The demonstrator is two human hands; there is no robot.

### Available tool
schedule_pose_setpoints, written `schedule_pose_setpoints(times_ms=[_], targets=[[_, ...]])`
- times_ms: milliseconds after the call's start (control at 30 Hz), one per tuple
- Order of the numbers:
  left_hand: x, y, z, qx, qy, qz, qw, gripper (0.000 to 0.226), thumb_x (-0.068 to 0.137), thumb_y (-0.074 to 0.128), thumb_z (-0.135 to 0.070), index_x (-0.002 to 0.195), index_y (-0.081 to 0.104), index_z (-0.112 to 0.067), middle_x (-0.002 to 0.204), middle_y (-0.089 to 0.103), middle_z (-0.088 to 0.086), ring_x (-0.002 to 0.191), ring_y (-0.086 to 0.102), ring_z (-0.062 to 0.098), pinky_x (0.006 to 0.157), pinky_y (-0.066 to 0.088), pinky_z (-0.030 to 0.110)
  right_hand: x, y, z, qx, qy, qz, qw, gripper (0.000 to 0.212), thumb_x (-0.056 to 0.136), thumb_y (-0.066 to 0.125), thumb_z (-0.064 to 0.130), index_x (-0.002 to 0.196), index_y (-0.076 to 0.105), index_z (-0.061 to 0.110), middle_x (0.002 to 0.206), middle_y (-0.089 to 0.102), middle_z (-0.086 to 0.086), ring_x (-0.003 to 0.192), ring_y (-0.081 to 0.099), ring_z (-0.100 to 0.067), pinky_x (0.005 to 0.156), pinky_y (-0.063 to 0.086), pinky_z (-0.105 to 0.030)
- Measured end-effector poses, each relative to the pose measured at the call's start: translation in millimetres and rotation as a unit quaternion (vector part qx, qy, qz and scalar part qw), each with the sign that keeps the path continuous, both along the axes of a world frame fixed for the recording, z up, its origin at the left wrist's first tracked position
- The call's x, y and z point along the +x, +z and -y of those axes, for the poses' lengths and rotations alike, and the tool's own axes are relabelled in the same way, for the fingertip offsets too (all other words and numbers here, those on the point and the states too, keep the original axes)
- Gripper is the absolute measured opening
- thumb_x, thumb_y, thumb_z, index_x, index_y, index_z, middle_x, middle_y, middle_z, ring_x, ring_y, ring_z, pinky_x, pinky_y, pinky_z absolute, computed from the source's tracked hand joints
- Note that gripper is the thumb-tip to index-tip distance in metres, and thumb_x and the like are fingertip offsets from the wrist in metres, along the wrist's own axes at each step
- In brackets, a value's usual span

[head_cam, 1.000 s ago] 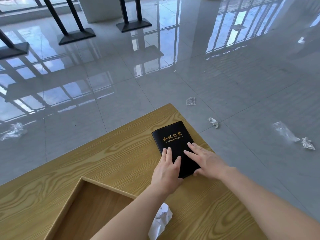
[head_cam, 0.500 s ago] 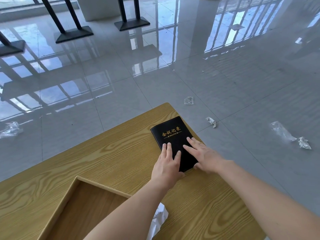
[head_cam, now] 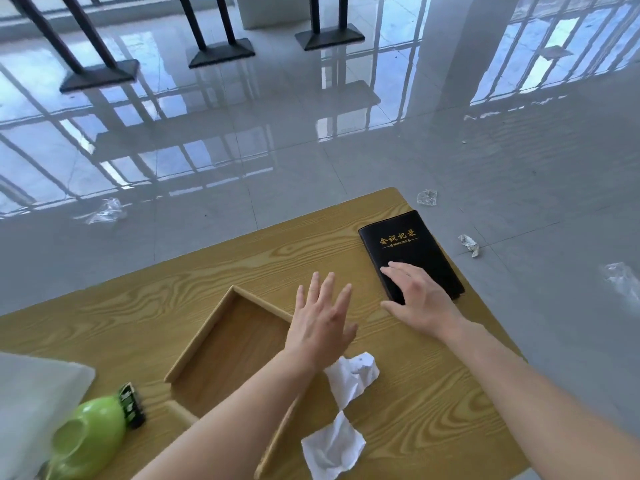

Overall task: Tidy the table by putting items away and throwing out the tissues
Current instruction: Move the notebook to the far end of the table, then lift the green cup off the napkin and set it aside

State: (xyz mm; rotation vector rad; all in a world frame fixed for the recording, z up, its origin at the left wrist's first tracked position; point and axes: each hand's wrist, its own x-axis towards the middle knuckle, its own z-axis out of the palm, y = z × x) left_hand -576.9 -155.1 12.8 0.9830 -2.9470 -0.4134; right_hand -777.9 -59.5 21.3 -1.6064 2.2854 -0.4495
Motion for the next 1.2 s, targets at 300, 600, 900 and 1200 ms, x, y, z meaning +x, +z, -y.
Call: schedule_pose_setpoints(times_ms=[300,600,900,1200], targets=[[163.4,21.3,-10.6,-0.023,0.151,0.001,0.988,0.070,0.091,0.044,-0.054,0.151,0.016,-0.032,0.163,0.011,0.009,0.150,-0.006,0.029,0.121,0.006,0.054,155.3,27.0,35.3,-0.025,0.121,0.059,0.991,0.055,0.090,0.068,0.029,0.141,0.050,0.018,0.139,0.055,0.000,0.130,0.047,-0.017,0.108,0.037,-0.029],[321.3,39.7,-16.1,-0.005,0.298,-0.026,0.954,0.064,0.090,0.049,-0.045,0.148,0.030,-0.026,0.154,0.029,0.009,0.145,0.021,0.029,0.116,0.027,0.044,309.1,38.7,79.1,-0.012,0.228,0.077,0.971,0.053,0.090,0.068,0.031,0.139,0.052,0.019,0.133,0.060,0.002,0.125,0.053,-0.013,0.106,0.042,-0.027],[445.9,8.7,-19.8,0.076,0.424,-0.094,0.898,0.032,0.089,0.057,-0.028,0.121,0.053,-0.023,0.116,0.055,-0.004,0.114,0.048,0.018,0.094,0.044,0.033,443.5,8.7,127.2,0.086,0.275,0.095,0.953,0.073,0.082,0.075,0.023,0.146,0.040,0.026,0.145,0.046,0.002,0.133,0.044,-0.019,0.110,0.038,-0.034],[450.7,-8.4,-3.5,0.137,0.480,-0.060,0.865,0.009,0.089,0.056,-0.014,0.091,0.064,-0.011,0.102,0.058,0.005,0.099,0.053,0.025,0.078,0.053,0.040,485.4,-28.1,155.5,0.148,0.358,-0.030,0.921,0.112,0.069,0.082,0.040,0.156,0.013,0.027,0.164,0.016,-0.001,0.149,0.017,-0.022,0.120,0.024,-0.040]])
